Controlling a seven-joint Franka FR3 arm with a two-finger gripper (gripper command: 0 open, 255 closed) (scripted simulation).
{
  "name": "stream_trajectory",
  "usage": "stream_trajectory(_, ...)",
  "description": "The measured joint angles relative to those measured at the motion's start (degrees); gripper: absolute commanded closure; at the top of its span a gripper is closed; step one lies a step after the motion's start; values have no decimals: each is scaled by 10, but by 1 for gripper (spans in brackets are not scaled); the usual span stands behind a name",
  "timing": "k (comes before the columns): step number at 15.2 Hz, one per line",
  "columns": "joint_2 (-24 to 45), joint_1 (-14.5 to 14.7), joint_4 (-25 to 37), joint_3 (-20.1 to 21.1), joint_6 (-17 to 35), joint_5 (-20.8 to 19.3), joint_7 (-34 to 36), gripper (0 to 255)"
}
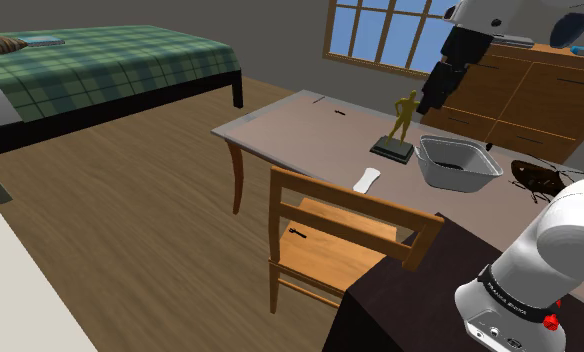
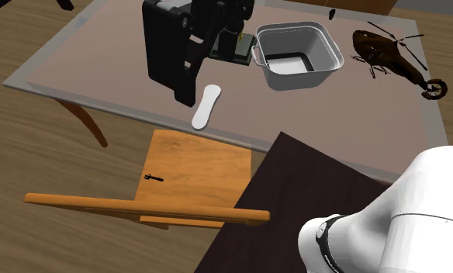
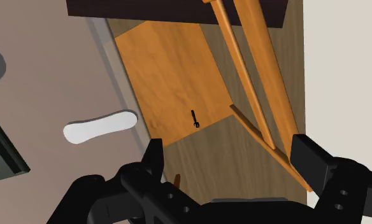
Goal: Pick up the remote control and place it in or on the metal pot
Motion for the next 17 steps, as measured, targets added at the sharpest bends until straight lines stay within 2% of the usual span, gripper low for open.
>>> stream_trajectory(2,6,-3,-2,1,8,0,6,0)
stream_trajectory(5,43,-16,-13,11,54,3,40,0)
stream_trajectory(17,264,-75,-20,45,272,0,208,0)
